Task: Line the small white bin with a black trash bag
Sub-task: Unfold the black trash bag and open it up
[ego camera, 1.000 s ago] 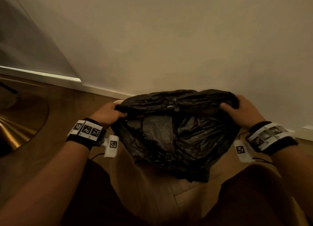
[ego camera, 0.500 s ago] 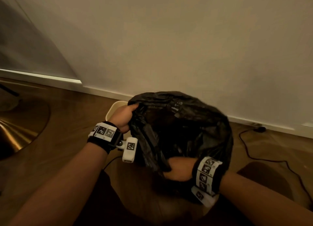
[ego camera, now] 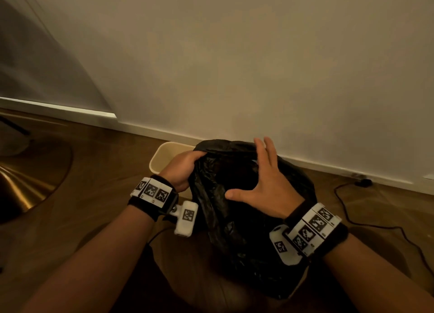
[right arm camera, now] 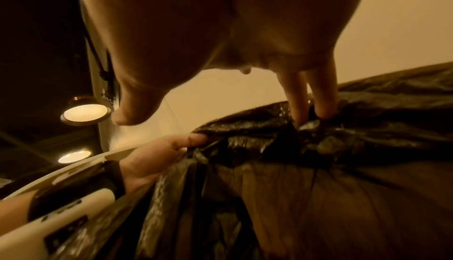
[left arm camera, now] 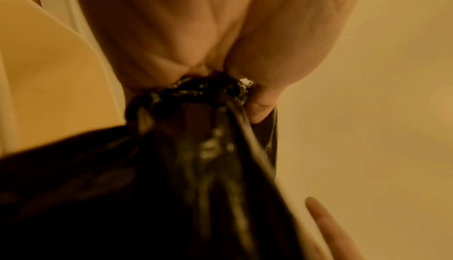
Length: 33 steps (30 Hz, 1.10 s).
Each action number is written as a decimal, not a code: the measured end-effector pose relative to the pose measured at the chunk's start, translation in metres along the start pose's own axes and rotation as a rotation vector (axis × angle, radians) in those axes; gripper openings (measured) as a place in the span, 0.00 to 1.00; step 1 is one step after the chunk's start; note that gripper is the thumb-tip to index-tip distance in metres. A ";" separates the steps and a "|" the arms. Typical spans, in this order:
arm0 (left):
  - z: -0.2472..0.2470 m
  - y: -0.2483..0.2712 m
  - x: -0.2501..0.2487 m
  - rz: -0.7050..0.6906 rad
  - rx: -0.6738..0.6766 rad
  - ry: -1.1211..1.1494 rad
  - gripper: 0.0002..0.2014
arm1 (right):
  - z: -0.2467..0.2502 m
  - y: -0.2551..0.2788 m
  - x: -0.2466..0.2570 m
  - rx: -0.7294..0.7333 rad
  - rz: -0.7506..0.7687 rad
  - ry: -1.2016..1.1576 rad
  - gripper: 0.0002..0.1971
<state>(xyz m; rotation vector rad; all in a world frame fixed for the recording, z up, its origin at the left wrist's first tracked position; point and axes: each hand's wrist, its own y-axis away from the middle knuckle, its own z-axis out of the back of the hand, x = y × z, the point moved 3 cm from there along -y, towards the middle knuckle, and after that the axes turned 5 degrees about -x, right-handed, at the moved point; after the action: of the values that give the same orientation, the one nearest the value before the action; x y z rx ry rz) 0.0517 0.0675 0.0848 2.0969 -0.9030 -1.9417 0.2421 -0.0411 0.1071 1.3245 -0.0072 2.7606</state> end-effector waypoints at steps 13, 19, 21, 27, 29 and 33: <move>-0.002 0.004 0.013 -0.048 -0.038 -0.112 0.15 | -0.070 -0.021 -0.051 0.049 -0.076 0.086 0.33; 0.040 0.014 0.006 -0.128 0.035 -0.456 0.20 | -0.009 -0.051 -0.043 -0.030 0.052 0.102 0.08; 0.050 0.015 0.008 -0.182 0.030 -0.609 0.28 | 0.019 -0.059 -0.030 -0.084 0.055 0.120 0.06; 0.026 0.015 0.046 -0.230 0.226 -0.956 0.55 | 0.080 -0.065 0.012 -0.181 0.063 0.001 0.06; 0.021 0.008 0.060 -0.298 0.201 -1.027 0.52 | 0.092 -0.064 0.012 -0.198 0.044 -0.068 0.06; 0.035 -0.006 0.067 -0.252 0.075 -1.209 0.19 | 0.106 -0.060 -0.012 -0.160 -0.086 -0.106 0.11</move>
<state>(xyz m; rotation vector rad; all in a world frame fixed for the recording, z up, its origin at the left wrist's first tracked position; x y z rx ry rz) 0.0197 0.0482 0.0183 0.8770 -0.8258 -3.3599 0.3362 0.0137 0.1628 1.3918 -0.1691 2.5562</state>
